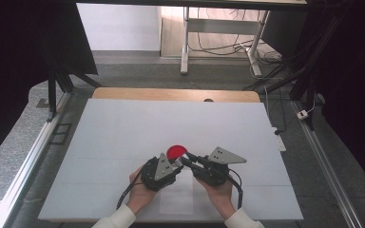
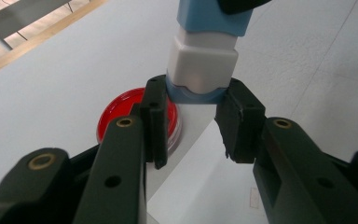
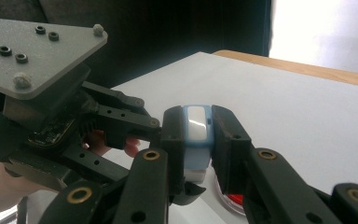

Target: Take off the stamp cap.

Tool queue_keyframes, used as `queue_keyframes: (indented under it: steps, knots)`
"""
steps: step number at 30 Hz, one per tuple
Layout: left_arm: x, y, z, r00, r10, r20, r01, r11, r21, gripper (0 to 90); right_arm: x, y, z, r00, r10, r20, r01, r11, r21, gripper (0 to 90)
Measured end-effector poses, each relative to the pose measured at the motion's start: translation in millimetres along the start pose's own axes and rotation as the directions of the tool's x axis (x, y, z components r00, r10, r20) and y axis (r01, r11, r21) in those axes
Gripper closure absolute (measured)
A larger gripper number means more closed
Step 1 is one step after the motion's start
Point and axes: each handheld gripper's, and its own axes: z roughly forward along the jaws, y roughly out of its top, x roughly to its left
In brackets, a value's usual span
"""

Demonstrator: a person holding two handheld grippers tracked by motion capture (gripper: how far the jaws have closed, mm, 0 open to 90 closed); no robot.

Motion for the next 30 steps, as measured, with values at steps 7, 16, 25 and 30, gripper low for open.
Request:
queue_keyframes:
  steps: [7, 16, 25, 30]
  knots:
    - [-1.1, -0.7, 0.5, 0.9999, 0.007, -0.013, -0.007, 1.0000, -0.001, 64.8, 0.2, -0.4, 0.4, 1.0000, -0.002, 0.003, 0.002, 1.000, 0.004, 74.9]
    - [-2.6, -2.7, 2.8, 0.9993, 0.024, -0.030, -0.023, 0.9996, 0.018, 65.3, 2.2, -2.4, 2.2, 0.9997, -0.010, 0.020, 0.010, 1.000, 0.019, 75.0]
    - [-5.0, -4.3, 4.4, 0.9992, 0.026, -0.031, -0.026, 0.9995, 0.018, 65.6, 2.9, -2.8, 2.3, 0.9995, -0.013, 0.030, 0.012, 1.000, 0.020, 75.1]
    - [-6.0, -4.9, 5.5, 0.9988, 0.036, -0.034, -0.035, 0.9991, 0.023, 65.8, 2.9, -2.9, 2.5, 0.9993, -0.011, 0.035, 0.009, 1.000, 0.030, 75.1]
